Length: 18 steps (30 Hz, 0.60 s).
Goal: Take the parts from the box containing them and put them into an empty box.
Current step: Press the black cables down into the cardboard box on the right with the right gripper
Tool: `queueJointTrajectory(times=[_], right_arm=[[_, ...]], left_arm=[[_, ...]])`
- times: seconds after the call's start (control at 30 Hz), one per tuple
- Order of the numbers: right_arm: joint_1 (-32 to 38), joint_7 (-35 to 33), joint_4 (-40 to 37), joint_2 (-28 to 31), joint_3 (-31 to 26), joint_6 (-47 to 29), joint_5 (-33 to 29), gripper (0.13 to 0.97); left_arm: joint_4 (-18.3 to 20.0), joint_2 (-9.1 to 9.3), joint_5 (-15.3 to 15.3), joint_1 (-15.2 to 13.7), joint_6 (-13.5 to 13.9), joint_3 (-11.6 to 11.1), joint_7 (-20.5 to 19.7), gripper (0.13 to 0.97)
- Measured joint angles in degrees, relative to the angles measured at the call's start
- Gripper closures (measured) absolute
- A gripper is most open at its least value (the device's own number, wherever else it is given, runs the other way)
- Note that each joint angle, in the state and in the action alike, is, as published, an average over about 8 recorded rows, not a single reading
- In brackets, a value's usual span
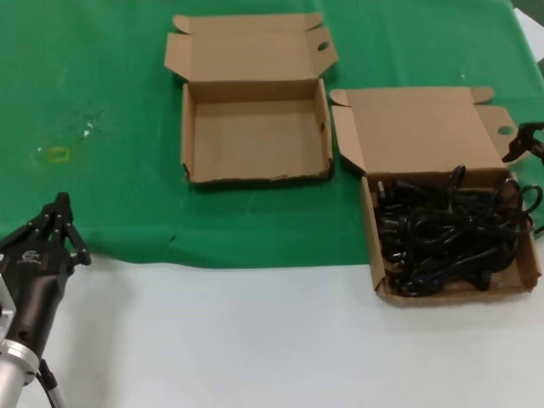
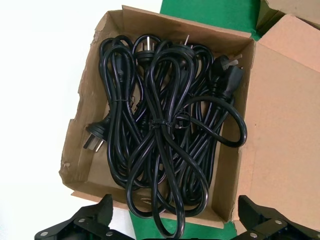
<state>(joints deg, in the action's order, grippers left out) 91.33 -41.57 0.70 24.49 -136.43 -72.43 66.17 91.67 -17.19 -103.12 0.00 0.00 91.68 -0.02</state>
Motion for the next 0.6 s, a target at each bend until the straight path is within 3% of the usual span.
queueJointTrajectory(times=[0.33,0.6], right_arm=[[0.07,1.11,0.05,-0.29,1.14,-0.50,-0.87,0.282],[-0.15,1.73,0.13,-0.48,2.03,-1.17,-1.17,0.467]], left_arm=[[0.00,0.00,0.00,0.00,0.00,0.00,0.00,0.953],[0.00,0.00,0.00,0.00,0.00,0.00,0.00,0.953]])
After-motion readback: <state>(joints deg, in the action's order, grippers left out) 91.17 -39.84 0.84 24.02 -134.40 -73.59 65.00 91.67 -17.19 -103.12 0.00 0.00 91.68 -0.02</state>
